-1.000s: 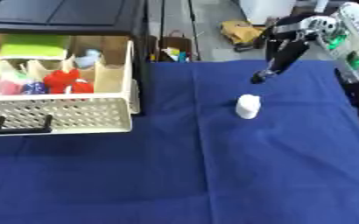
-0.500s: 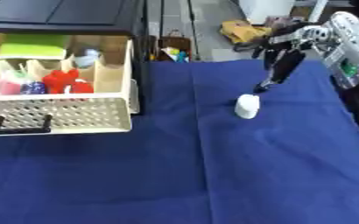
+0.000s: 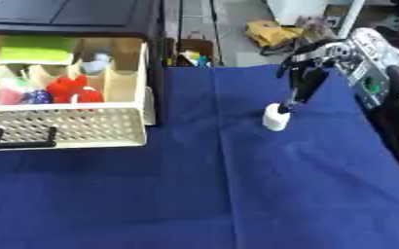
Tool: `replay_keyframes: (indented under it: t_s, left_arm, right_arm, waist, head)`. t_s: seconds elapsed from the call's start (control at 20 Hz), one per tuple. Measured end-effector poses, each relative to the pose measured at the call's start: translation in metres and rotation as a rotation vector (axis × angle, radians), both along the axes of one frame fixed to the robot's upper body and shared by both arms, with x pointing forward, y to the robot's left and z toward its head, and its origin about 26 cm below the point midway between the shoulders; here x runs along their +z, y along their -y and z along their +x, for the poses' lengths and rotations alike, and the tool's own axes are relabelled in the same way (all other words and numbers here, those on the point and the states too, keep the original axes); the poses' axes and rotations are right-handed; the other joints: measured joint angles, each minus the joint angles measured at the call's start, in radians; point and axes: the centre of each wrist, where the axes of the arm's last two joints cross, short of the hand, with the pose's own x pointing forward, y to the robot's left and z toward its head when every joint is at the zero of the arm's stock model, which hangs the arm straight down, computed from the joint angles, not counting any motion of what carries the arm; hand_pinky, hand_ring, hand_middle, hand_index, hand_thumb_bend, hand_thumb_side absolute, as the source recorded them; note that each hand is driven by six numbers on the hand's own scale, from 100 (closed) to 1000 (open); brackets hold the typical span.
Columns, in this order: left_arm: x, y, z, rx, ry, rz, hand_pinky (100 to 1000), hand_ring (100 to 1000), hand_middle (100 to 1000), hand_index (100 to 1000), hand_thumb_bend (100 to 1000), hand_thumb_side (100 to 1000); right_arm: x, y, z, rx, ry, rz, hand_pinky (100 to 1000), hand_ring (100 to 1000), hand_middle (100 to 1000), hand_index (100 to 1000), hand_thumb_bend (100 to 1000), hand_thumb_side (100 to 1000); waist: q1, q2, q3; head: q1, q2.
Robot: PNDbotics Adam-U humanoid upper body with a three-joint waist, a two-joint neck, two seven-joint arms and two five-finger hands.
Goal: Pick up objects from table and place into drawer.
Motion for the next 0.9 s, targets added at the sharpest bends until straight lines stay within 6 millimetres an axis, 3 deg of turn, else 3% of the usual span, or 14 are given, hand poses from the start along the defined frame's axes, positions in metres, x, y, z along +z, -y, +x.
replay_keyframes:
  t_s: [0.9]
  left_arm:
    - [0.001,0.001,0.0,-0.004,0.002,-0.002,448,647,674,810,556,1000]
  right_arm:
    - [-0.026,0.002,0.007,-0.025,-0.052,-0.045,715,851,640,886,559,301]
  waist:
    - [0.0,0.01,0.004]
  head:
    - [-0.006,-0.01]
